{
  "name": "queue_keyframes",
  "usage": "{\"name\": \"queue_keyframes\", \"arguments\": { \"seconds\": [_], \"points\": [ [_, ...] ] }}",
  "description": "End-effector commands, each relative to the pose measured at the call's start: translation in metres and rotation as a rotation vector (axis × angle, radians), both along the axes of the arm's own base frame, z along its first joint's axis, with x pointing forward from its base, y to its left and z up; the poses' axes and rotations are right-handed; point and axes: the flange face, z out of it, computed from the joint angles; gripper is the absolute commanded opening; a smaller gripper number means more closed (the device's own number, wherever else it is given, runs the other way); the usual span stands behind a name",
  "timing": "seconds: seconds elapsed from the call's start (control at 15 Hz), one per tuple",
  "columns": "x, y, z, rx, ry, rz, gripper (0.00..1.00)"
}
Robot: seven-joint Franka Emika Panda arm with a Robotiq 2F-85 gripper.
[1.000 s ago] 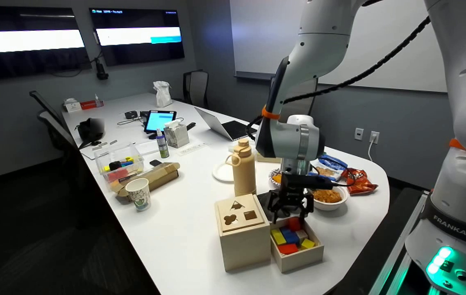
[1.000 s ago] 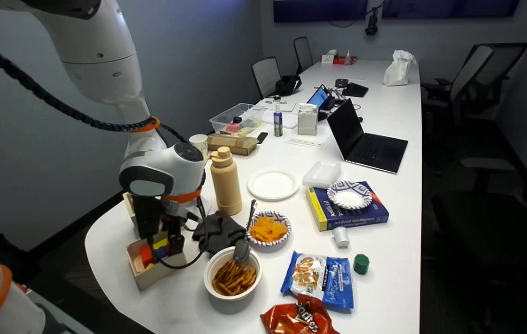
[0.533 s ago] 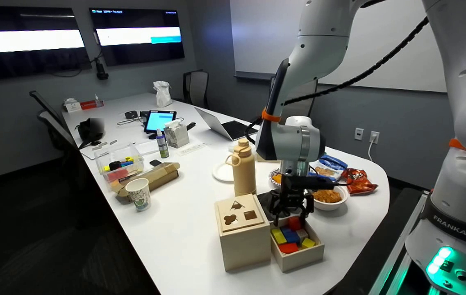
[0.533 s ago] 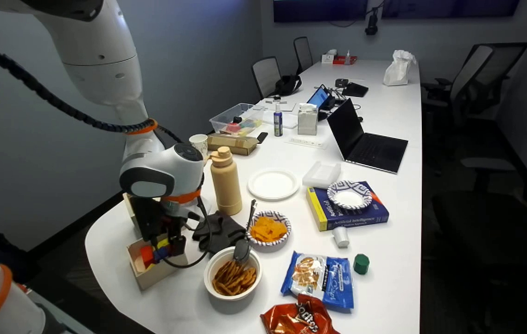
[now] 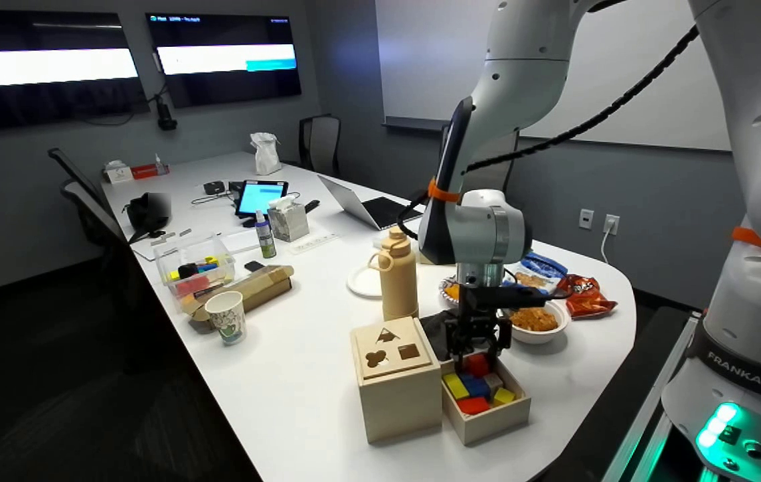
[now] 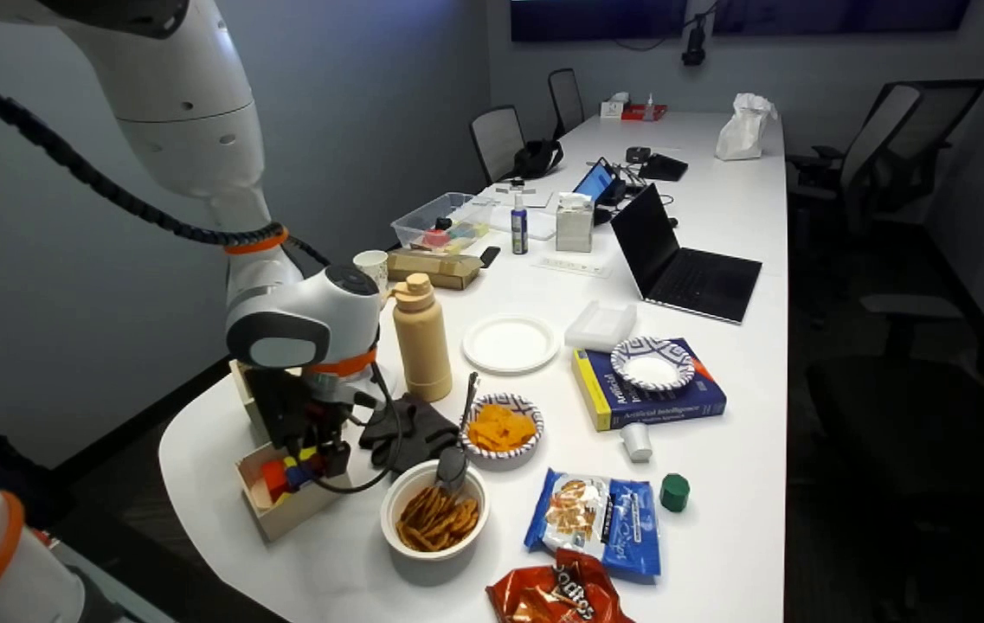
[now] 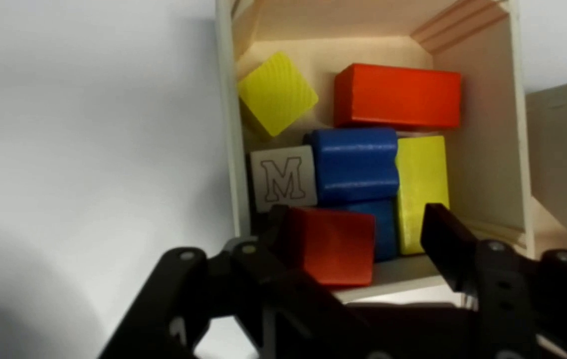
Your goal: Close the shape sorter, pick up an orange cube from the brown box and put it inside the shape sorter using the square shaped opening
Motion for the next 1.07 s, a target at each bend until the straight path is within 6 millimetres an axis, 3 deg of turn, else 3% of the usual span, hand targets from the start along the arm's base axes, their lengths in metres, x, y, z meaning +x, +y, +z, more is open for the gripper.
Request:
{"name": "queue_keyframes", "arguments": {
  "seconds": [0.0,0.07,0.4,0.67,1.0],
  "points": [
    [0.0,0.001,-0.004,-0.035,0.018,0.002,0.68],
    [-0.001,0.002,-0.004,-0.04,0.022,0.003,0.56],
    [0.001,0.0,-0.003,-0.066,0.032,0.001,0.16],
    [0.001,0.004,0.004,-0.074,0.043,0.013,0.14],
    [-0.006,0.01,0.034,-0.11,0.058,0.069,0.14]
  ]
}}
